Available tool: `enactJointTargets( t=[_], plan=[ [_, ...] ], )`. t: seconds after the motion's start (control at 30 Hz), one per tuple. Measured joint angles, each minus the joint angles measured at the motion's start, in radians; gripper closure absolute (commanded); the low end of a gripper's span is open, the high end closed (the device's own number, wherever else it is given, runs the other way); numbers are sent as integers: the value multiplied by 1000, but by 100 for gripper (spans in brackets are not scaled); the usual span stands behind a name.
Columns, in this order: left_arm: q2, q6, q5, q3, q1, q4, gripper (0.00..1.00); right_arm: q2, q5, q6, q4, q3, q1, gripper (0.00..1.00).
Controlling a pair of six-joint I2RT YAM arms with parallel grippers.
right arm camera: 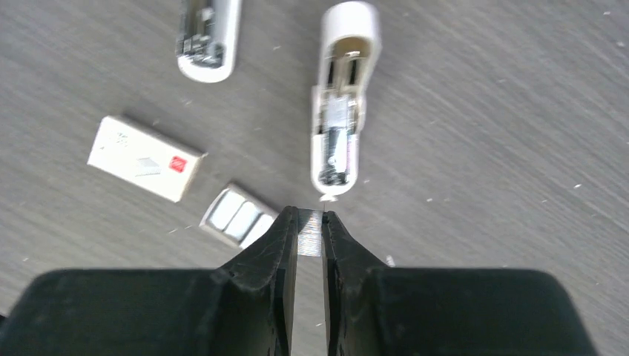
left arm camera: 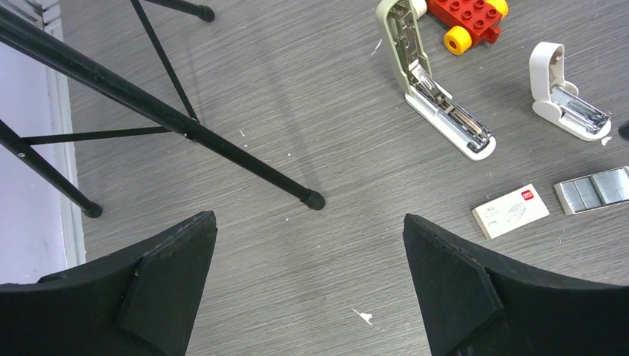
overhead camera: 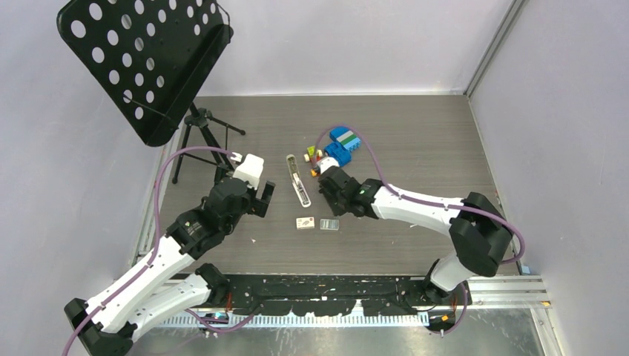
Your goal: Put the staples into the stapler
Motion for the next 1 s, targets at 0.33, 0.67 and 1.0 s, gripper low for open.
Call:
enactJointTargets(
  t=[0.33,0.67,1.0],
  plan=[
    [-7,21,36,-1,0,6,0,-136,-101,-79,290,-197,-148,85],
    [-56,60,46,-30,9,18,0,-190,-164,-169,584,-373,-148,88],
    [-39,74,73,-30,60,19,1,-130,-229,-207,674,-377,-155,93]
  ],
)
